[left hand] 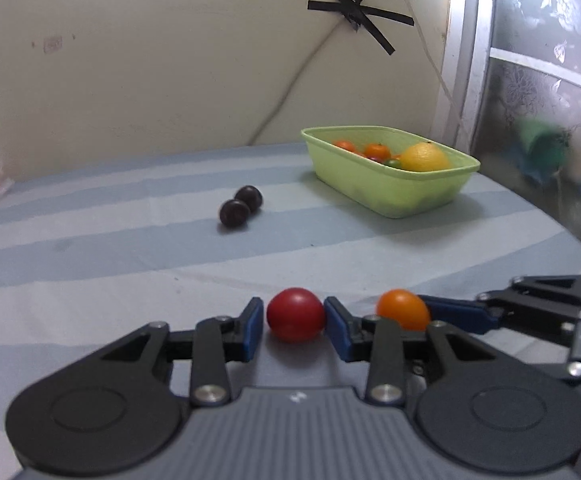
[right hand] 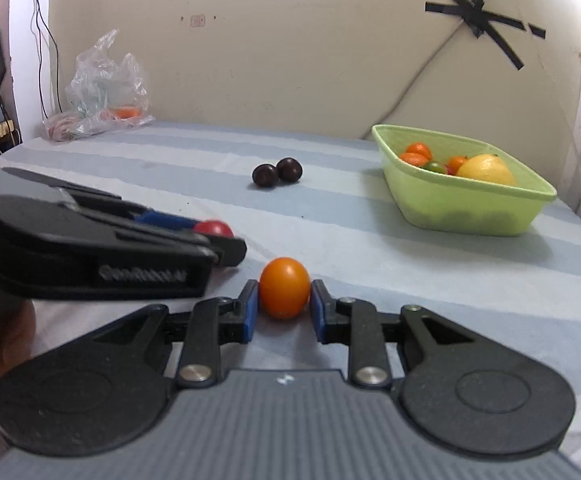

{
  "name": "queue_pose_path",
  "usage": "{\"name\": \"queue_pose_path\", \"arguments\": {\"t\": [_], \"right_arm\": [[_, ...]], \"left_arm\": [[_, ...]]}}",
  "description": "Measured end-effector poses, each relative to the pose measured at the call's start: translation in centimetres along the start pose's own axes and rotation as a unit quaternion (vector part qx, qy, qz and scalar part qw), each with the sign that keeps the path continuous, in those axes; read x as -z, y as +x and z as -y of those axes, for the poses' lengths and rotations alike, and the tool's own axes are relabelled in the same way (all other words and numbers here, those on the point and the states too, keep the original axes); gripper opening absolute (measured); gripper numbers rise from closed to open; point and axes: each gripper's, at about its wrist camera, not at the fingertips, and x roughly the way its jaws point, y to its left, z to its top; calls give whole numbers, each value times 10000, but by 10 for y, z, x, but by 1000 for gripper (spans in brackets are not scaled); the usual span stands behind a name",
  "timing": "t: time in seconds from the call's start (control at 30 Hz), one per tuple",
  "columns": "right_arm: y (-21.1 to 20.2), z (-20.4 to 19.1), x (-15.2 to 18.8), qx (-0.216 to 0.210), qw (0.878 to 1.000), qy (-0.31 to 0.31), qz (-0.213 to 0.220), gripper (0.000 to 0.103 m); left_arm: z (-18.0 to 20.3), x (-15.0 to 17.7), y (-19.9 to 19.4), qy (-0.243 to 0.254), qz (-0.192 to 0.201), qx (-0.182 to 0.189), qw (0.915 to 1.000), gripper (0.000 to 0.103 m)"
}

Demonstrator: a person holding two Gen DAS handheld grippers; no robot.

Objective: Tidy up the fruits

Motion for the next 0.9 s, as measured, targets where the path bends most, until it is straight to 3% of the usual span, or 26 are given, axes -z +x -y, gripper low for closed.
{"name": "queue_pose_path", "arguments": {"t": [0.13,0.3,0.9], "right_arm": [[-1,-8,2,295,9992,-237,100,40],[-1,-4,2,278,9994,-167,106,43],[-4,-2,6,208,9997,-89,136,44]], "left_arm": [[-8,2,-1,-79,-14,-14,10000,43],[-7,3,-4,-66,60,-62,9999,44],[-5,5,-10,3,218,98,9997,44]]}}
